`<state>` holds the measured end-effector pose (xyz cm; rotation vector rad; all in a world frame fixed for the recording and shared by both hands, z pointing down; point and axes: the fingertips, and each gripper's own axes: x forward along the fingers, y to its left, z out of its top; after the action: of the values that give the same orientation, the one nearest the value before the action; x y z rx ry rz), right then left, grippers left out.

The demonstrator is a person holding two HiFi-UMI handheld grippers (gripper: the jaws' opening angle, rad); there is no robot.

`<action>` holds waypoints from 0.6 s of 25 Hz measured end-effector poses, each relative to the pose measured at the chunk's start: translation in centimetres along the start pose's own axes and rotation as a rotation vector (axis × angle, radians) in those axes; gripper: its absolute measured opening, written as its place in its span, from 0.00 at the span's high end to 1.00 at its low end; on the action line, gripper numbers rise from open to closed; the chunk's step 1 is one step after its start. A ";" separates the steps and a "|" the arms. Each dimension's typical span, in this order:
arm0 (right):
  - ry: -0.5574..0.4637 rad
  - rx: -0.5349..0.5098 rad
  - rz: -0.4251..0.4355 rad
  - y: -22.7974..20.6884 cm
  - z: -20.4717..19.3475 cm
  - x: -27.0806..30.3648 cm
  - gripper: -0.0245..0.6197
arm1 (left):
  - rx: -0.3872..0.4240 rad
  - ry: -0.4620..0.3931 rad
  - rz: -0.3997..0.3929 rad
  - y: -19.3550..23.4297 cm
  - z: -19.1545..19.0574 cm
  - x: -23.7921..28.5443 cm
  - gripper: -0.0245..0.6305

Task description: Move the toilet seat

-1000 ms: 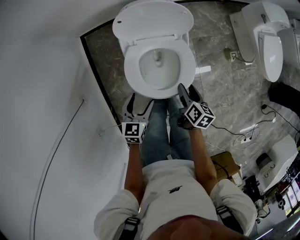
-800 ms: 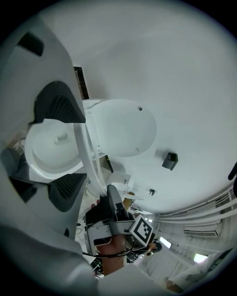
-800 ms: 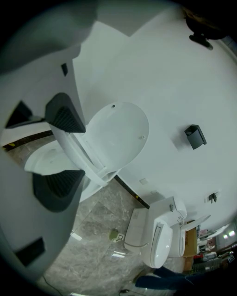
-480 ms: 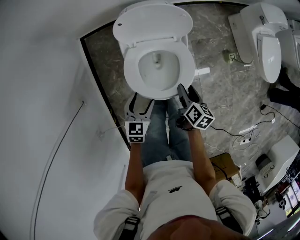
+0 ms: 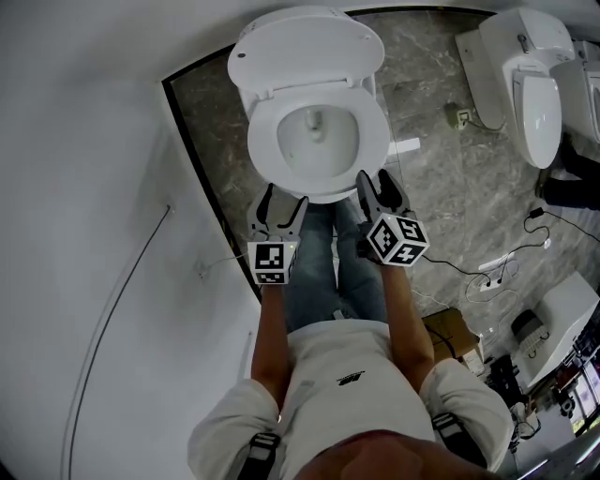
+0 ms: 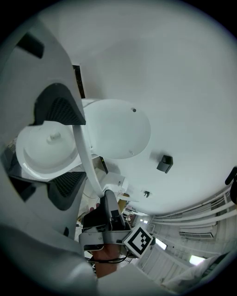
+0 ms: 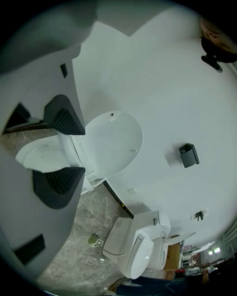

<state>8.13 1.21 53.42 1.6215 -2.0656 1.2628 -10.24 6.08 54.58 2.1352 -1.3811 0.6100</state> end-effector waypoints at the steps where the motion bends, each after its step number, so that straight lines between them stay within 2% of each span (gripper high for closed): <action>1: -0.007 -0.031 0.010 0.2 0.2 -0.1 0.61 | -0.002 -0.002 0.000 0.1 0.1 0.0 0.44; 4: -0.032 -0.124 0.042 1.0 1.0 -0.2 0.67 | -0.008 -0.015 -0.006 0.1 1.0 0.1 0.44; 15: -0.050 -0.399 0.175 4.3 2.4 -1.1 0.67 | -0.016 -0.022 -0.003 0.7 2.0 0.5 0.45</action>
<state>5.55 0.26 49.19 1.3296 -2.3452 0.7890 -10.51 4.26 53.48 2.1369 -1.3894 0.5746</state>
